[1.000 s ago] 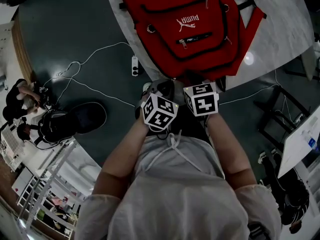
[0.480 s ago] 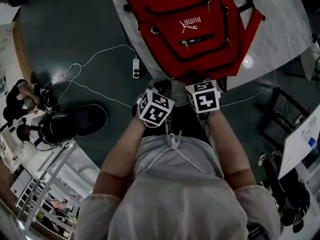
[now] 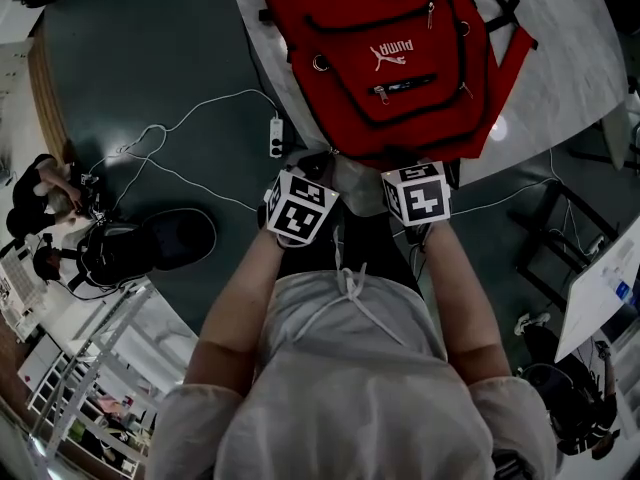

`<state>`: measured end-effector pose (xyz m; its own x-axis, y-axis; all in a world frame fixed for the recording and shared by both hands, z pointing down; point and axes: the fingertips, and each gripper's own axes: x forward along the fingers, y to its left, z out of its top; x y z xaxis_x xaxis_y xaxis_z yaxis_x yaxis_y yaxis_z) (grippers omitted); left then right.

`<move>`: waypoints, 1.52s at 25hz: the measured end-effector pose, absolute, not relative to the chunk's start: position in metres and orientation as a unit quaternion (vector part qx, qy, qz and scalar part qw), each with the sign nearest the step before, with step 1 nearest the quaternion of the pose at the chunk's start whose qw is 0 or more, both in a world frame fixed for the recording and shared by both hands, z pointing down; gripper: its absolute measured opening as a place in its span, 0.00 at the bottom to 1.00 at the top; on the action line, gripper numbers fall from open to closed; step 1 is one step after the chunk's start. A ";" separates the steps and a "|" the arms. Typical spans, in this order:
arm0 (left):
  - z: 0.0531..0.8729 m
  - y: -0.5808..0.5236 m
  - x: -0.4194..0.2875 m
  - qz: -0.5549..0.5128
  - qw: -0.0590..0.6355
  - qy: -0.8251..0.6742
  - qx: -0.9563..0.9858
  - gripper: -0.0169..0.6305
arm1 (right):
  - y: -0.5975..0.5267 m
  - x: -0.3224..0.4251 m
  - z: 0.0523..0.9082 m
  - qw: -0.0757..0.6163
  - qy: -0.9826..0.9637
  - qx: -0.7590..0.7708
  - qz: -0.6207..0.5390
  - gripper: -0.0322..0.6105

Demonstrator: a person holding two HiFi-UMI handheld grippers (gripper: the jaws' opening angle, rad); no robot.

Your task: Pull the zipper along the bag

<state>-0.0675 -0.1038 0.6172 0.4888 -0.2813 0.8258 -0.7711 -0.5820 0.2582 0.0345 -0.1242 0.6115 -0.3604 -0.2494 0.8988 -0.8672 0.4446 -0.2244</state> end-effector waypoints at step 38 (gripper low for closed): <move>0.610 -0.228 -0.140 0.385 0.273 -0.398 0.787 0.06 | -0.118 0.038 0.618 0.508 -0.686 0.291 0.432 0.09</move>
